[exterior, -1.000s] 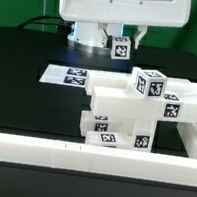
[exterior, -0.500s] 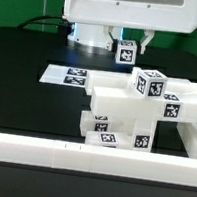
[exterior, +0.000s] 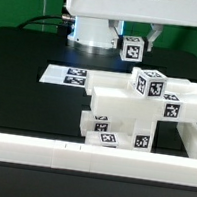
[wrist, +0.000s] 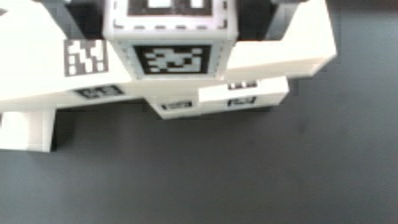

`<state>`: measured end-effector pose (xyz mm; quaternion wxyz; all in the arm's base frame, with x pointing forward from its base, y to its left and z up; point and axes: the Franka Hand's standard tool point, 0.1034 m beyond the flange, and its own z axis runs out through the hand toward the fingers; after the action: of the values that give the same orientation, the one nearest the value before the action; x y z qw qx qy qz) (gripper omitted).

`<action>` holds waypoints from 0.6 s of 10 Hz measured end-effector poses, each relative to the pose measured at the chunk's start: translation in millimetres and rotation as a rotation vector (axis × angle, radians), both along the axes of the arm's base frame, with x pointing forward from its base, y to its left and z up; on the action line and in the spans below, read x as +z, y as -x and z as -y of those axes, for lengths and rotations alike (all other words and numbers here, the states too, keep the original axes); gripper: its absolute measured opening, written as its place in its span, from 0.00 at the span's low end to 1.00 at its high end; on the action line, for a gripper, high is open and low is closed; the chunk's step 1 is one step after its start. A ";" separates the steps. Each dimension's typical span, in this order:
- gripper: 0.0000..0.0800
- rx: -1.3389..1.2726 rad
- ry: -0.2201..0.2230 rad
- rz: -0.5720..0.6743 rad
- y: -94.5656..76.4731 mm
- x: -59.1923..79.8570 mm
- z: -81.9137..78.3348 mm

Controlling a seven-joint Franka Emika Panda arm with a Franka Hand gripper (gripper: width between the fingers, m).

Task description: Assemble chair

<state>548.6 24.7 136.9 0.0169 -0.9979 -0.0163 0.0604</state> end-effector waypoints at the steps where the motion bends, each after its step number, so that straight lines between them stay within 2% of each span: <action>1: 0.36 -0.001 0.000 -0.001 0.3 -0.3 0.4; 3: 0.36 -0.001 0.002 -0.001 0.2 -0.7 -0.4; 6: 0.36 0.035 0.016 0.005 -8.6 -2.9 -11.3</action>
Offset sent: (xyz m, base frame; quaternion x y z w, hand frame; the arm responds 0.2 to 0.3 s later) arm 0.0119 0.0165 -0.0016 -0.0211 0.0128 -0.0171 0.9995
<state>557.2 36.0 134.0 0.0079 -0.9977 -0.0332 0.0585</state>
